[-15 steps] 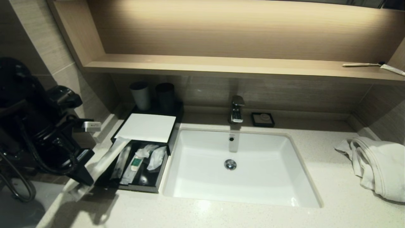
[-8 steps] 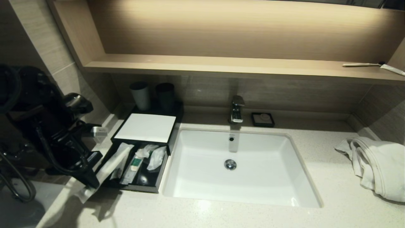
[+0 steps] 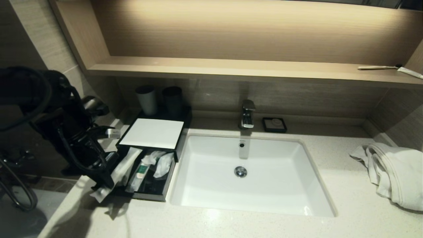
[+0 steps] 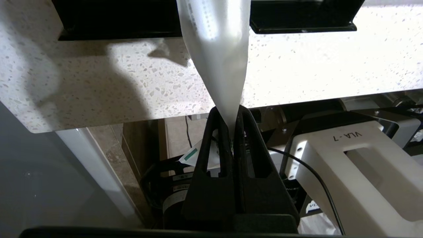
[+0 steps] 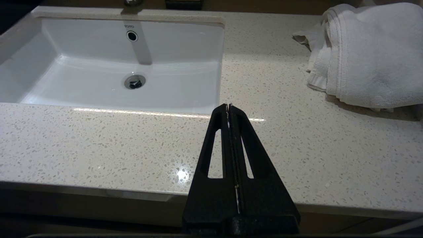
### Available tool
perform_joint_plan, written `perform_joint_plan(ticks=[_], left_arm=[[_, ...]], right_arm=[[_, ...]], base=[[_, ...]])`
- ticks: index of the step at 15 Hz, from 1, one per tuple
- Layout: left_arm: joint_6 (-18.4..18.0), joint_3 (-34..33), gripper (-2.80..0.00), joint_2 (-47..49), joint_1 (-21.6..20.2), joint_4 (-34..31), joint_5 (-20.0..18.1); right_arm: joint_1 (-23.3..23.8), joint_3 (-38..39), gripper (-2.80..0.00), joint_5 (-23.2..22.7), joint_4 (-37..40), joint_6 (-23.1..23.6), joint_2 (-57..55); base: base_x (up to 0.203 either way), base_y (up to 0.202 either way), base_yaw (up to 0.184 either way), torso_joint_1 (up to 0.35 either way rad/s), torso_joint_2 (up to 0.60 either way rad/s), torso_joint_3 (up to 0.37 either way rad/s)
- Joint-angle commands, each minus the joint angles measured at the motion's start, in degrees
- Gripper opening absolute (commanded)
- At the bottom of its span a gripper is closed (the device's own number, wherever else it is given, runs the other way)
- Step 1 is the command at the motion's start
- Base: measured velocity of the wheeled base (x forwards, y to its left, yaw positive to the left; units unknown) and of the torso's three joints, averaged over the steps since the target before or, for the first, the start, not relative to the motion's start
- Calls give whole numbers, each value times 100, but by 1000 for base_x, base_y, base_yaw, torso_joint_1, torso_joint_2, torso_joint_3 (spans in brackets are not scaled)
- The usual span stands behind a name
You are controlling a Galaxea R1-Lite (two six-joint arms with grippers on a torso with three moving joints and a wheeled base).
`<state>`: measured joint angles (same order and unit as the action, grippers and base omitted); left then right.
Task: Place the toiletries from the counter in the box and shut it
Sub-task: Place the bathroom toiletry into the drawer
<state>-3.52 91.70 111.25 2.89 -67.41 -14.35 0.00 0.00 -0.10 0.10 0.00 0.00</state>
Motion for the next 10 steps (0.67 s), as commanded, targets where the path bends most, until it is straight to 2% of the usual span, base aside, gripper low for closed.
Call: perform_joint_plan(ticks=[1, 10], left_arm=[[9, 67, -280, 210, 25, -16, 2], [53, 155, -280, 482, 36, 292, 11]], right_arm=[[0, 0, -280, 2, -1, 0, 0], [0, 0, -280, -7, -1, 0, 0]], base=[[0, 0, 0, 0, 0, 0], [0, 0, 0, 0, 0, 0]])
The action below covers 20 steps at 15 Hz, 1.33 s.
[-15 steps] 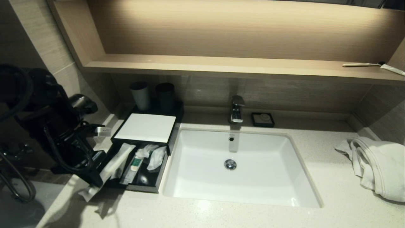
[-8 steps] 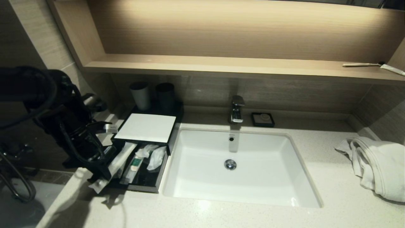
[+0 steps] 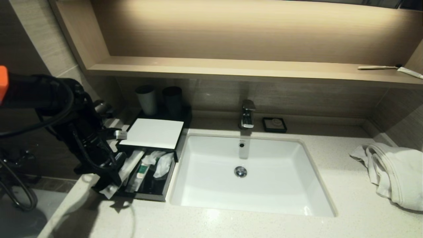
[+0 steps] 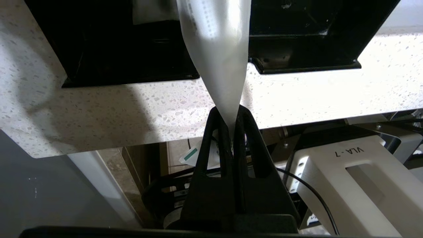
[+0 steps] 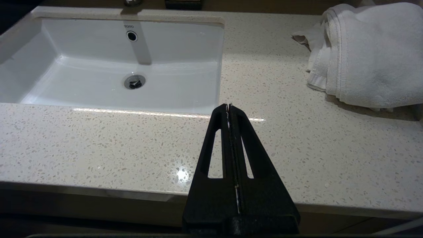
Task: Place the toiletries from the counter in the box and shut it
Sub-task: Place the bathroom toiletry into the drawer
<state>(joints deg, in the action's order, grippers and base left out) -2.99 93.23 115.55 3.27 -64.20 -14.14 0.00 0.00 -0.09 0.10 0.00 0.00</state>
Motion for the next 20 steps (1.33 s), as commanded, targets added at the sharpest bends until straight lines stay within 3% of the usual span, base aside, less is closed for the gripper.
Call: perform_joint_plan(ticks=[1, 20], left_arm=[[0, 2, -280, 90, -2, 17, -10], [464, 2, -280, 444, -2, 1201, 202]], right_arm=[[0, 0, -280, -8, -1, 0, 0], [0, 0, -280, -5, -1, 0, 0]], base=[[0, 0, 0, 0, 0, 0], [0, 0, 0, 0, 0, 0]])
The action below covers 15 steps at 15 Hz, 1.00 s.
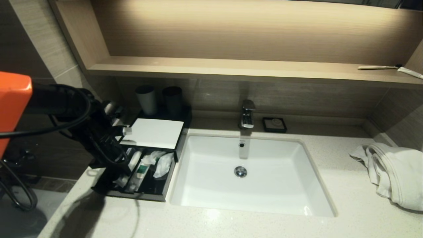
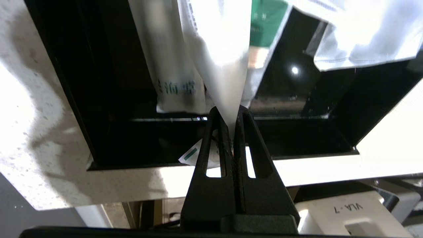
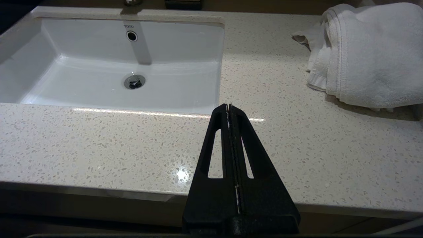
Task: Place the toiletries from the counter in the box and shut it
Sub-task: Place the bathroom toiletry into the drawer
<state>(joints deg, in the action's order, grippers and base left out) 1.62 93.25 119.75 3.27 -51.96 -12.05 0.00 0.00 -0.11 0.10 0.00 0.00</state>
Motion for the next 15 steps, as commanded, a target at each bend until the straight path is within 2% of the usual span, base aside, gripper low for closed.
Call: perform_joint_plan(ticks=[1, 4, 15], left_arm=[[32, 2, -280, 41, 4, 71, 29], [277, 1, -280, 75, 42, 383, 72], [312, -59, -280, 83, 84, 604, 228]], right_arm=[[9, 0, -280, 2, -1, 0, 0], [0, 0, -280, -6, -1, 0, 0], [0, 0, -280, -7, -1, 0, 0]], base=[[0, 0, 0, 0, 0, 0], [0, 0, 0, 0, 0, 0], [0, 0, 0, 0, 0, 0]])
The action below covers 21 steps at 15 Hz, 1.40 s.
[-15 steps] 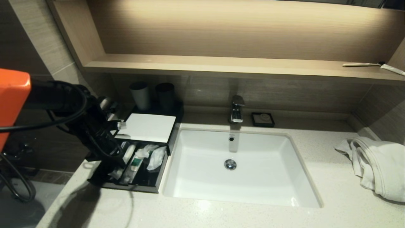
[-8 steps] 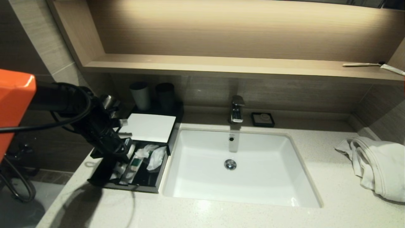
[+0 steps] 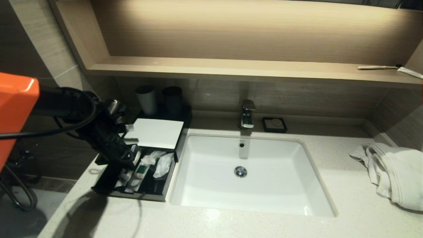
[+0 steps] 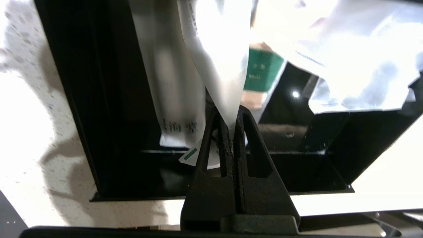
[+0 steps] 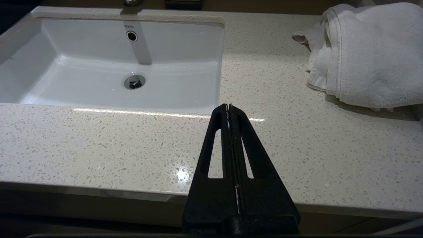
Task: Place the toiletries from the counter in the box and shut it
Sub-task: Place the bathroom toiletry into the drawer
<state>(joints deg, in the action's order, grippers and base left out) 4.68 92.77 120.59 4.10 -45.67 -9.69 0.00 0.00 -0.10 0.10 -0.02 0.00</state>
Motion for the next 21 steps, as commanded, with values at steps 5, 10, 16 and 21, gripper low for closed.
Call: perform_joint_plan(ticks=[5, 10, 16, 21], left_arm=[[15, -31, -280, 35, 3, 67, 108], [33, -38, 0, 44, -4, 155, 126], [50, 13, 0, -106, -1, 162, 126], [55, 16, -280, -442, 35, 146, 126]], right_arm=[[0, 0, -280, 0, 0, 2, 0], [0, 0, -280, -3, -1, 2, 0], [0, 0, -280, 1, -1, 2, 0], [0, 0, -280, -8, -1, 2, 0]], base=[[0, 0, 0, 0, 0, 0], [0, 0, 0, 0, 0, 0], [0, 0, 0, 0, 0, 0], [0, 0, 0, 0, 0, 0]])
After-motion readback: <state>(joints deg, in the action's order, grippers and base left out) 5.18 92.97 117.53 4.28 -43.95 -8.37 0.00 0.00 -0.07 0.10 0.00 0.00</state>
